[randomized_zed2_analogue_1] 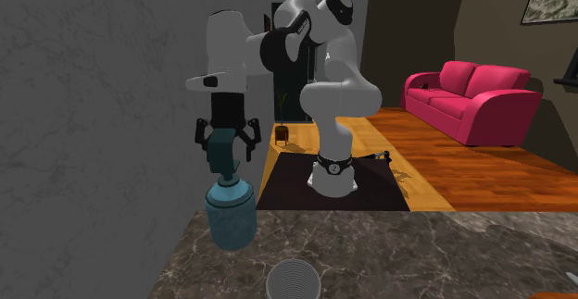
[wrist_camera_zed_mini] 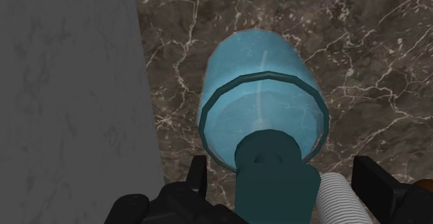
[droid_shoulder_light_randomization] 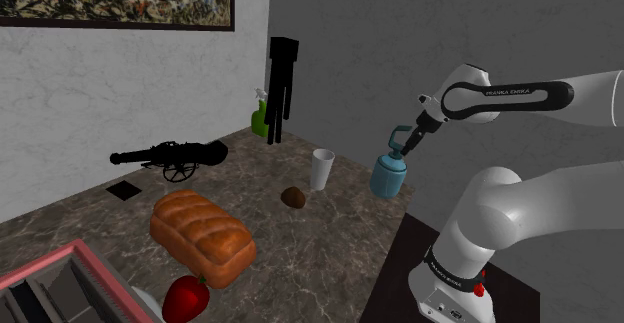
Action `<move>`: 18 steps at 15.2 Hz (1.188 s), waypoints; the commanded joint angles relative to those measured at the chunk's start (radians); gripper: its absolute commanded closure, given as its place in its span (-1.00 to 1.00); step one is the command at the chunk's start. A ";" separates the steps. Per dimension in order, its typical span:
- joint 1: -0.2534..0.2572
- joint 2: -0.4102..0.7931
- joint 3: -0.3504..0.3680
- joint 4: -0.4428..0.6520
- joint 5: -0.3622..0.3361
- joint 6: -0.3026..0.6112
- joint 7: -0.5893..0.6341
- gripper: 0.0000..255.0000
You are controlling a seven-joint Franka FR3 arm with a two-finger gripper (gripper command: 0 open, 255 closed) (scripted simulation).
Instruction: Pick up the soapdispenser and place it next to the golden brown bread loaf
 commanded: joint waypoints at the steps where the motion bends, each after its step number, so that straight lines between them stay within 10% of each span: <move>1: 0.000 0.000 0.000 0.000 0.000 0.001 0.000 -1.00; 2: 0.000 0.000 0.000 0.000 0.000 0.000 0.000 -1.00; 3: 0.000 0.000 0.000 0.000 0.000 0.000 0.000 1.00; 18: -0.002 -0.041 0.059 0.050 0.036 -0.093 0.008 1.00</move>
